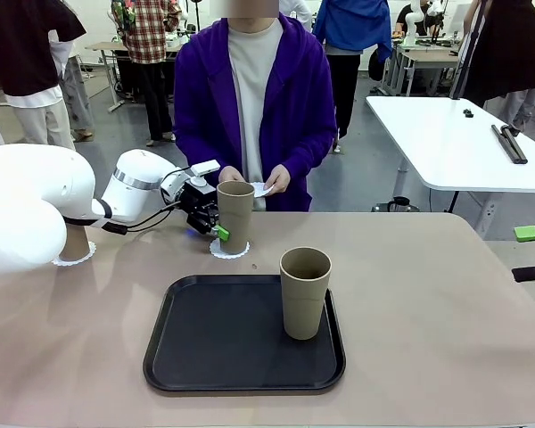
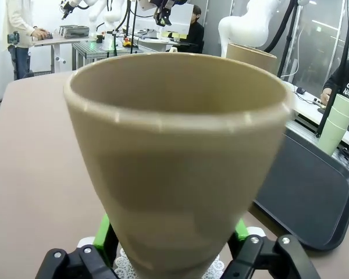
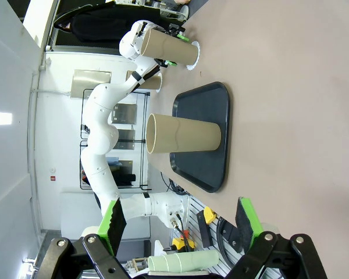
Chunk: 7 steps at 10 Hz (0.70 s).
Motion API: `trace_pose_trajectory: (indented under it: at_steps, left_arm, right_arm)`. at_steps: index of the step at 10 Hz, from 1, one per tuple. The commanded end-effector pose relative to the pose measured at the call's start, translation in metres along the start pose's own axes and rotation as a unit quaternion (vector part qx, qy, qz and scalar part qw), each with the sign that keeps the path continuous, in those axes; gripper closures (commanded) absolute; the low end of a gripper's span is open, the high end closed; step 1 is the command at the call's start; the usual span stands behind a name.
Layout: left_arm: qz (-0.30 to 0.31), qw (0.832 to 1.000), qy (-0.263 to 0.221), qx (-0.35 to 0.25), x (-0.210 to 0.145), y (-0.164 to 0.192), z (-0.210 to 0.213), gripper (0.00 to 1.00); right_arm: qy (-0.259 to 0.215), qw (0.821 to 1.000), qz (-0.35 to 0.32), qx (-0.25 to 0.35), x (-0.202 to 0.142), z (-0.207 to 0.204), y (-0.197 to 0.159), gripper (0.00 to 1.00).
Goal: Place coasters on the table and set cups on them.
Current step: Take one Reusable plastic cup from the Flat Tray and place it on a coaster set by the human.
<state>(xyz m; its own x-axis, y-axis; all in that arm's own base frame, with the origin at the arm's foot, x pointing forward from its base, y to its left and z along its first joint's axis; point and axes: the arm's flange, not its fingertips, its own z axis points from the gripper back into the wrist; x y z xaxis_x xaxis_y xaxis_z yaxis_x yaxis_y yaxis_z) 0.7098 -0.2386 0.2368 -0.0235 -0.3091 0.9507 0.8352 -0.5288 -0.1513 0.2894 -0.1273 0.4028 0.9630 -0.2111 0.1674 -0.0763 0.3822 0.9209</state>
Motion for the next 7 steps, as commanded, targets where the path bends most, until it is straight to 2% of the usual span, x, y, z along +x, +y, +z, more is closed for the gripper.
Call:
trace_pose_trajectory:
  at_steps: [1,7]
  left_arm:
    - [0.008,1.000,0.020,-0.004,0.0041,0.0159,0.0103,0.00]
    - [0.002,0.999,0.033,-0.003,0.0094,0.0126,0.0124,0.00]
  right_arm:
    - [-0.001,1.000,0.004,0.006,0.0007,-0.0005,0.0011,0.00]
    - [-0.001,1.000,0.004,0.006,0.0007,-0.0005,0.0011,0.00]
